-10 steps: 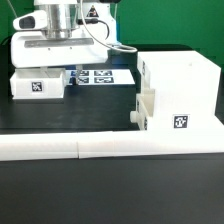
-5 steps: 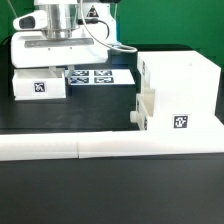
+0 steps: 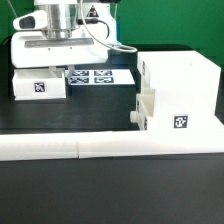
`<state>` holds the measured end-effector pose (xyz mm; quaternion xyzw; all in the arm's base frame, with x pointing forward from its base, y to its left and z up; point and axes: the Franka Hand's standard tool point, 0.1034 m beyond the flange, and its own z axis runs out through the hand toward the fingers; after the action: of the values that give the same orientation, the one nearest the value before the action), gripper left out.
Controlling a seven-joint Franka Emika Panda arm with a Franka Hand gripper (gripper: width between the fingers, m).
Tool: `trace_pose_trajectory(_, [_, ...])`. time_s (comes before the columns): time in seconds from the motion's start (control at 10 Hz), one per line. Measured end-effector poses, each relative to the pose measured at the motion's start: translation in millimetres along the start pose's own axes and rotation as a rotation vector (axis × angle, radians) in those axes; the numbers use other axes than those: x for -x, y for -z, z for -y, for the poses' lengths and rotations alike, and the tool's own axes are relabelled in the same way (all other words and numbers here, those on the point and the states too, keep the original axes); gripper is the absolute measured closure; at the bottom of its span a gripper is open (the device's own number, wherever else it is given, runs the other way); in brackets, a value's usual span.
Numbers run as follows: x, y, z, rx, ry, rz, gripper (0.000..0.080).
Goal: Assemble drawer
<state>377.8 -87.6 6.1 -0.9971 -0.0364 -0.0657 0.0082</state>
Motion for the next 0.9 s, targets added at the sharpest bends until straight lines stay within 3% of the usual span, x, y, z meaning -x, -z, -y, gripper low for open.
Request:
trace_pose_trajectory(0.1, [-2.2, 0.2, 1.7, -0.006, 0.009, 0.004, 0.0758])
trace_pose_trajectory(0.2, [-15.2, 4.0, 8.1, -0.031, 0.039, 0.023, 0.0758])
trace_pose_trajectory(0.6, [-68.5, 26.4, 24.6, -0.072, 0.084, 0.026, 0.0758])
trace_pose_trajectory(0.9, [-107.6, 34.7, 41.8, -0.087, 0.121, 0.002, 0.0758])
